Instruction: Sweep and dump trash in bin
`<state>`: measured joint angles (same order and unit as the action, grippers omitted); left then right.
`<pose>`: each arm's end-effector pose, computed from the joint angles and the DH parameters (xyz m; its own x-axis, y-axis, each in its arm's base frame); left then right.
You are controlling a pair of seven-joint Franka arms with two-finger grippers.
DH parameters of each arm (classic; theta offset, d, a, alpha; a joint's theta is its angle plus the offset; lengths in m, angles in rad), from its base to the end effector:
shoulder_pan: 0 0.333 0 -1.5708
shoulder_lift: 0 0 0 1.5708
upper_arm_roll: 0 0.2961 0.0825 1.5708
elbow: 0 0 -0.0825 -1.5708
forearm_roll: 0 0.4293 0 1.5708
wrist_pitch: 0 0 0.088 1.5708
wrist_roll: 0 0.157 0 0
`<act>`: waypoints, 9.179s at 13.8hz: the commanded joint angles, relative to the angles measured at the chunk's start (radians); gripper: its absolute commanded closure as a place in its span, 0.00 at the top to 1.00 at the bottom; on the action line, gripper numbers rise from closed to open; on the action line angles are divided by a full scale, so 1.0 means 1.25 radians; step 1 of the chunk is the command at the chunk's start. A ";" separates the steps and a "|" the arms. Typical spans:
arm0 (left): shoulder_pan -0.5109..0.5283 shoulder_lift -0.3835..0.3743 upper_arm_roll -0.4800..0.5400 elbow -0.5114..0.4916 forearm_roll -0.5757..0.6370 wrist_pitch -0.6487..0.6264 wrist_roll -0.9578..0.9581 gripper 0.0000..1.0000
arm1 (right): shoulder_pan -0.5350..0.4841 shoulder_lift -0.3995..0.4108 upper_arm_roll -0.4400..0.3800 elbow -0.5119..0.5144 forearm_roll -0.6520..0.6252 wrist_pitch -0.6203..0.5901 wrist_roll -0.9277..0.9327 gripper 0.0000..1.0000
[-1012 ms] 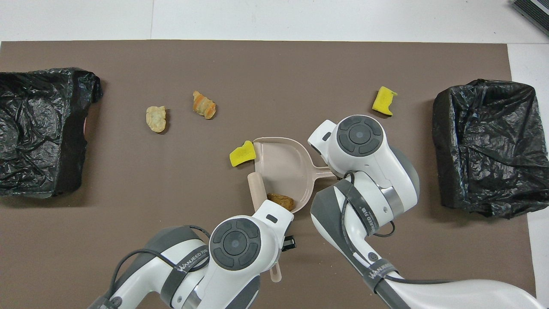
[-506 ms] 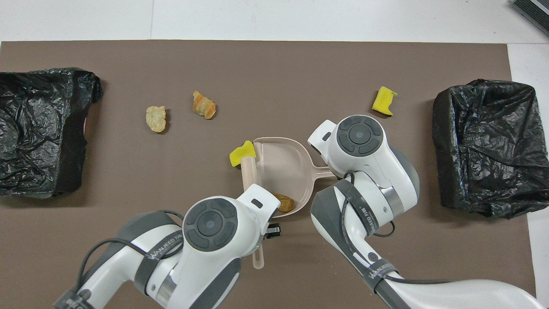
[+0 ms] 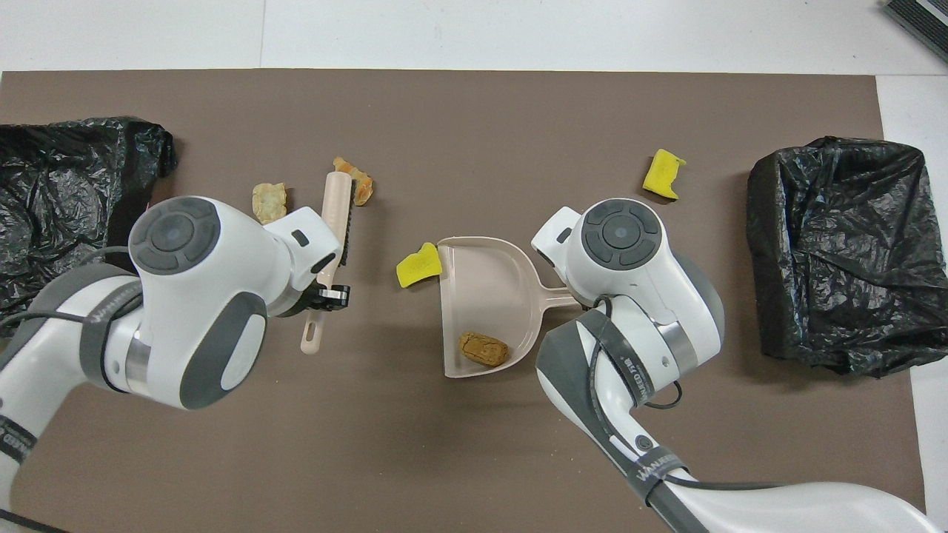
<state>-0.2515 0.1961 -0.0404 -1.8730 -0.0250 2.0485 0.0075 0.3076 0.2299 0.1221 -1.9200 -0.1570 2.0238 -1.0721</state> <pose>0.6122 -0.1862 0.3160 0.9588 -0.2833 -0.0204 -0.2826 -0.9588 0.0300 0.5709 0.2437 0.2715 -0.0117 0.9884 -0.1515 0.9981 0.0024 -0.0617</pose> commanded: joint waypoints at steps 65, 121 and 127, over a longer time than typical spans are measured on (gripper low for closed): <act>-0.195 -0.096 -0.009 -0.148 -0.116 -0.078 -0.051 0.00 | -0.003 -0.010 0.004 -0.016 -0.020 0.016 0.032 0.00; -0.447 -0.342 -0.220 -0.533 -0.224 0.165 -0.777 0.73 | -0.562 -0.040 -0.006 0.244 0.115 -0.223 -0.630 0.00; -0.292 -0.280 -0.218 -0.416 -0.118 0.137 -0.642 1.00 | -0.673 -0.024 -0.007 0.290 0.014 -0.150 -0.700 0.00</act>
<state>-0.6863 -0.1947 -0.3090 -2.4577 -0.2427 2.2460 -0.8395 -0.4981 0.1828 0.0979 -1.5864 -0.0973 1.8018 -1.9176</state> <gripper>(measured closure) 0.000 0.674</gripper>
